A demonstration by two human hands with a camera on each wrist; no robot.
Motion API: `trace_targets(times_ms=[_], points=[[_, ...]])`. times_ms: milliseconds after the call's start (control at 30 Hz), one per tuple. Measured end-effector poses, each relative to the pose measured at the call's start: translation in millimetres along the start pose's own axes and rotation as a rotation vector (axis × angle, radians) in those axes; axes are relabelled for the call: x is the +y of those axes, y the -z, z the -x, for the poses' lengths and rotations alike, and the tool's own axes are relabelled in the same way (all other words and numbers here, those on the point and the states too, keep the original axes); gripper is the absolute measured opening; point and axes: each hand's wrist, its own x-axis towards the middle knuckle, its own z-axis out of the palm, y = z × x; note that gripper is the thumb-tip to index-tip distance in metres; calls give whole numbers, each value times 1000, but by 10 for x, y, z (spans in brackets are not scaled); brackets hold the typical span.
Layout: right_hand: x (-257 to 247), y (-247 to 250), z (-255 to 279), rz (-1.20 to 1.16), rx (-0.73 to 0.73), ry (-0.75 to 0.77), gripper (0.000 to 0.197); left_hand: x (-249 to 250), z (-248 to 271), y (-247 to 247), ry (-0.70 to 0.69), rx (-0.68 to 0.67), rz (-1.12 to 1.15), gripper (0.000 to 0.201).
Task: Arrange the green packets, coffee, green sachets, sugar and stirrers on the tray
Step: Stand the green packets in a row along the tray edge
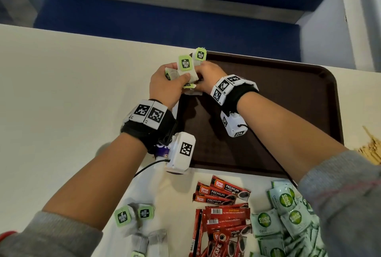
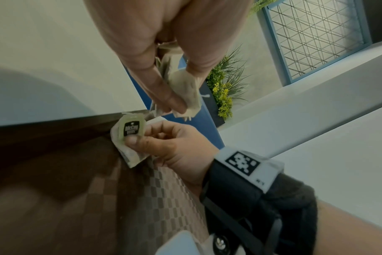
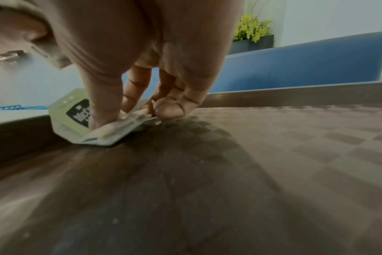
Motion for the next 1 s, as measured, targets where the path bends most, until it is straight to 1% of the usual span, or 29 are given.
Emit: trace_targets(times_ms=[67, 133, 300, 367, 567, 833, 933, 1000], points=[[72, 50, 34, -42, 26, -17, 25, 14, -7, 7, 0, 3, 19, 26], [139, 112, 89, -148, 60, -62, 20, 33, -8, 9, 1, 7, 37, 26], [256, 178, 83, -371, 195, -191, 21, 54, 5, 12, 7, 14, 75, 25], [257, 170, 54, -459, 229, -240, 15, 49, 4, 8, 6, 16, 68, 26], [223, 98, -50, -615, 255, -354, 7, 29, -11, -3, 1, 1, 58, 26], [191, 77, -157, -655, 277, -390, 19, -27, -36, -15, 22, 1, 87, 27], [186, 70, -167, -687, 321, -419, 34, -44, -43, -20, 26, 4, 84, 26], [188, 56, -168, -692, 338, -419, 40, -50, -45, -22, 24, 3, 71, 26]])
